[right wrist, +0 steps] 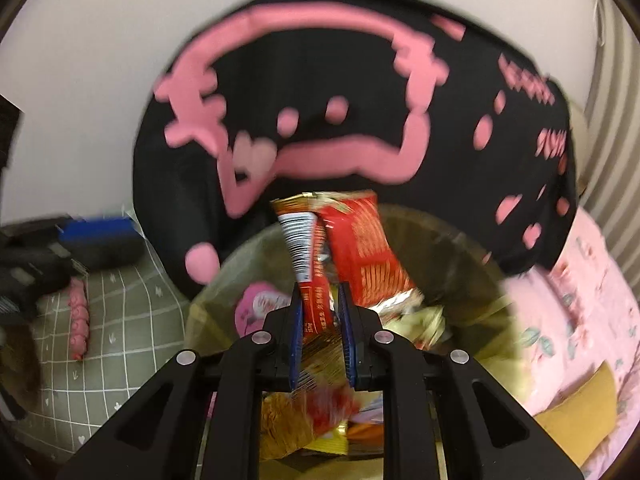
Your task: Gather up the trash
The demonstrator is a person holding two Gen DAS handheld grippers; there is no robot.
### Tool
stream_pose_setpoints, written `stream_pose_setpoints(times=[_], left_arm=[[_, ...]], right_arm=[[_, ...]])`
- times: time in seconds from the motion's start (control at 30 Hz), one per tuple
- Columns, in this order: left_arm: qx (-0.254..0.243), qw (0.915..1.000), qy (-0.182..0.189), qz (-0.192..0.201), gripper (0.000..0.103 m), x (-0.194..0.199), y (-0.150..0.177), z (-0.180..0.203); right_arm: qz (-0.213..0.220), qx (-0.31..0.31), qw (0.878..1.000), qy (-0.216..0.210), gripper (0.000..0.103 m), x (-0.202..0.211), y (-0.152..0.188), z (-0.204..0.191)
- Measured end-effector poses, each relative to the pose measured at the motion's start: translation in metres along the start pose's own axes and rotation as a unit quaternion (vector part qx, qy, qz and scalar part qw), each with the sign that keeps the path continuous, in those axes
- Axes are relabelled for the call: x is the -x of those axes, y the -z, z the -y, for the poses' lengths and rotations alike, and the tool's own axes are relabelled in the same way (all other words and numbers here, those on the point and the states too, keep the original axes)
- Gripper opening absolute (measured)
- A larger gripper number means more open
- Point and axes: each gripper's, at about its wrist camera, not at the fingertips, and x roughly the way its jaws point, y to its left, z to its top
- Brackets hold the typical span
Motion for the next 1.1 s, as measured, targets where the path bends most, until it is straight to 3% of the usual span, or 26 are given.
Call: stream_pose_setpoints(times=[0.17, 0.43, 0.53, 0.6, 0.63, 0.87, 1.1], left_arm=[[0.025, 0.9996, -0.008, 0.004, 0.051, 0.005, 0.001, -0.026], [0.051, 0.9983, -0.014, 0.023, 0.051, 0.017, 0.01, -0.042], [0.053, 0.9976, -0.029, 0.033, 0.051, 0.028, 0.018, -0.038], [0.058, 0.9968, -0.037, 0.041, 0.051, 0.038, 0.025, -0.035], [0.058, 0.9962, -0.045, 0.047, 0.051, 0.044, 0.03, -0.031], [0.076, 0.9862, -0.117, 0.089, 0.056, 0.089, 0.075, -0.009], [0.11, 0.9683, -0.191, 0.118, 0.056, 0.126, 0.133, 0.008]], right_arm=[[-0.042, -0.013, 0.999, 0.02, 0.017, -0.032, 0.015, 0.004], [-0.069, -0.008, 0.997, 0.032, 0.017, -0.035, 0.019, 0.001], [-0.059, -0.012, 0.998, 0.028, 0.02, -0.025, 0.02, -0.001], [-0.054, -0.012, 0.998, 0.014, 0.041, -0.019, 0.022, 0.0], [-0.049, -0.01, 0.999, 0.008, 0.044, -0.015, 0.024, 0.0], [0.004, 0.012, 1.0, -0.015, 0.047, 0.016, 0.034, -0.002], [0.083, 0.013, 0.996, -0.026, 0.048, 0.066, 0.049, 0.0]])
